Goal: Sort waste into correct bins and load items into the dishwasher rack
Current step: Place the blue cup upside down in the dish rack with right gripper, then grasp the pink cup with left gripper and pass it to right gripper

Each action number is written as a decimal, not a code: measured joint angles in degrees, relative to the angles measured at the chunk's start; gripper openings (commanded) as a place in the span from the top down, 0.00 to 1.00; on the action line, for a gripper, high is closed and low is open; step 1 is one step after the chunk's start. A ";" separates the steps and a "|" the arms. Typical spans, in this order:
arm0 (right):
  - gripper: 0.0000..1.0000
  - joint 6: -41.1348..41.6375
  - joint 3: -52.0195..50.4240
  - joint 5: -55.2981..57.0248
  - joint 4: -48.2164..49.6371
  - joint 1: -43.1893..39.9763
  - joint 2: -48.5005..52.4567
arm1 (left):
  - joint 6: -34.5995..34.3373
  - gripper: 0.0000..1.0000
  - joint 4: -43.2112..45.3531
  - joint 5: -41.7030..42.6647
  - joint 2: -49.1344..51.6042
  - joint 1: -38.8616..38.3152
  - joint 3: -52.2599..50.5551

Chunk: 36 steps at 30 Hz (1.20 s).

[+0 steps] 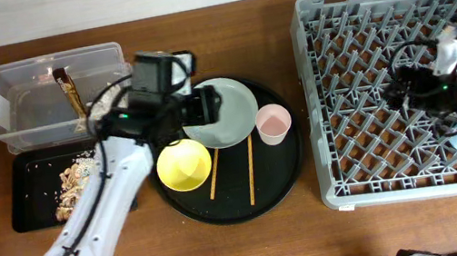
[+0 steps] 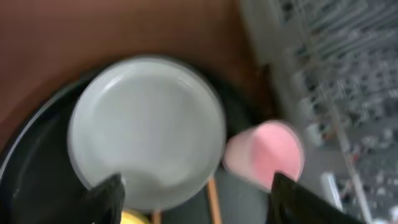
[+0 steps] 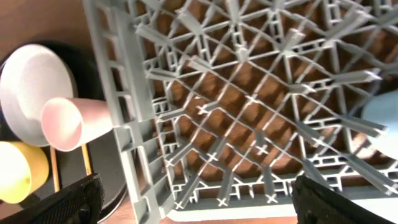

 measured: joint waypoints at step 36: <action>0.02 -17.07 0.00 -22.64 -0.44 7.61 5.53 | -8.83 0.99 18.10 51.69 12.92 8.37 0.13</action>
